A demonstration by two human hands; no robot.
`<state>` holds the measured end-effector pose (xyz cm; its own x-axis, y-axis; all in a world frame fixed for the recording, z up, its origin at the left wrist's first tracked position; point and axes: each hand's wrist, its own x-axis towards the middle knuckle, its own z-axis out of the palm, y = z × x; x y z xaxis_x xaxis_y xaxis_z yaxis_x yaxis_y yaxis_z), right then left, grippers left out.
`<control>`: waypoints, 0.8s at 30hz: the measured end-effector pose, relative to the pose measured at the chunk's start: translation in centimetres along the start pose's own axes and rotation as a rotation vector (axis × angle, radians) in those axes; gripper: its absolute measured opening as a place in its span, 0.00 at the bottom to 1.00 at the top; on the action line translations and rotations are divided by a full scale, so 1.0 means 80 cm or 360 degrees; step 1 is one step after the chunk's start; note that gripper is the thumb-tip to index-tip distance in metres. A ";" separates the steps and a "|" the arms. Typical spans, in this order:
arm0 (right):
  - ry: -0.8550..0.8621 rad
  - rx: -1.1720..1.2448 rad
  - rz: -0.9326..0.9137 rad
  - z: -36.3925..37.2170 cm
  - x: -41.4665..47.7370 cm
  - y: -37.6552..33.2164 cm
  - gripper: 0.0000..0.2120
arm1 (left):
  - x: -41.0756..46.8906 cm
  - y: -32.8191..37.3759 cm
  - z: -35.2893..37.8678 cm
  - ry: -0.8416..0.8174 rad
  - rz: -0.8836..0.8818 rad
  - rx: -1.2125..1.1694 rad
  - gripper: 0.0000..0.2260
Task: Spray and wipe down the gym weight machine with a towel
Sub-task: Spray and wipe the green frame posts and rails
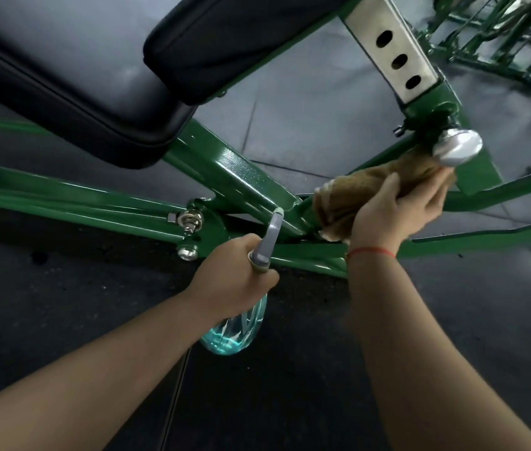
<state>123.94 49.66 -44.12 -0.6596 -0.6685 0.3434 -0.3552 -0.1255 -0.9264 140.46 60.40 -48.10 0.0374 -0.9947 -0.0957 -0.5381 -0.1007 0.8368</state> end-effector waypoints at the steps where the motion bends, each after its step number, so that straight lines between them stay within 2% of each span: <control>1: -0.0046 -0.0135 0.0021 0.011 -0.001 -0.001 0.39 | -0.001 -0.002 -0.004 0.0001 0.0003 0.0002 0.13; 3: -0.0138 -0.0334 0.0042 0.026 -0.010 0.003 0.50 | -0.004 -0.006 -0.009 0.0010 -0.0003 0.0028 0.14; 5: -0.0216 -0.0416 0.0110 0.039 -0.028 0.009 0.51 | -0.006 -0.011 -0.016 0.0042 -0.0010 0.0049 0.14; 8: -0.0453 -0.0508 0.0402 0.052 -0.056 0.027 0.46 | -0.009 -0.020 -0.023 0.0052 -0.0018 0.0026 0.12; 11: -0.0888 -0.0588 0.0862 0.055 -0.079 0.035 0.39 | -0.015 -0.027 -0.028 0.0036 -0.0005 0.0027 0.09; 13: -0.1038 -0.0596 0.0942 0.049 -0.077 0.032 0.31 | -0.019 -0.032 -0.031 0.0025 0.0010 0.0032 0.09; 15: -0.0947 -0.0509 0.0981 0.045 -0.063 0.033 0.27 | -0.020 -0.035 -0.036 0.0041 0.0004 0.0045 0.07; 17: -0.0697 -0.0351 0.0991 0.040 -0.057 0.037 0.25 | -0.022 -0.036 -0.042 0.0055 0.0001 0.0027 0.06; 20: -0.0307 -0.0155 0.0975 0.040 -0.070 0.032 0.30 | -0.024 -0.035 -0.051 0.0091 -0.0035 -0.0019 0.07; 22: -0.0278 -0.0204 0.1038 0.054 -0.074 0.032 0.31 | -0.025 -0.037 -0.056 0.0092 -0.0069 -0.0024 0.08; 24: -0.0363 -0.0188 0.1179 0.067 -0.074 0.030 0.28 | -0.028 -0.041 -0.062 0.0076 -0.0105 0.0016 0.09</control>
<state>130.56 49.38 -49.17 -0.6042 -0.6832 -0.4101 0.0477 0.4827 -0.8745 146.34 62.84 -47.95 0.1130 -0.9858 -0.1243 -0.5414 -0.1660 0.8242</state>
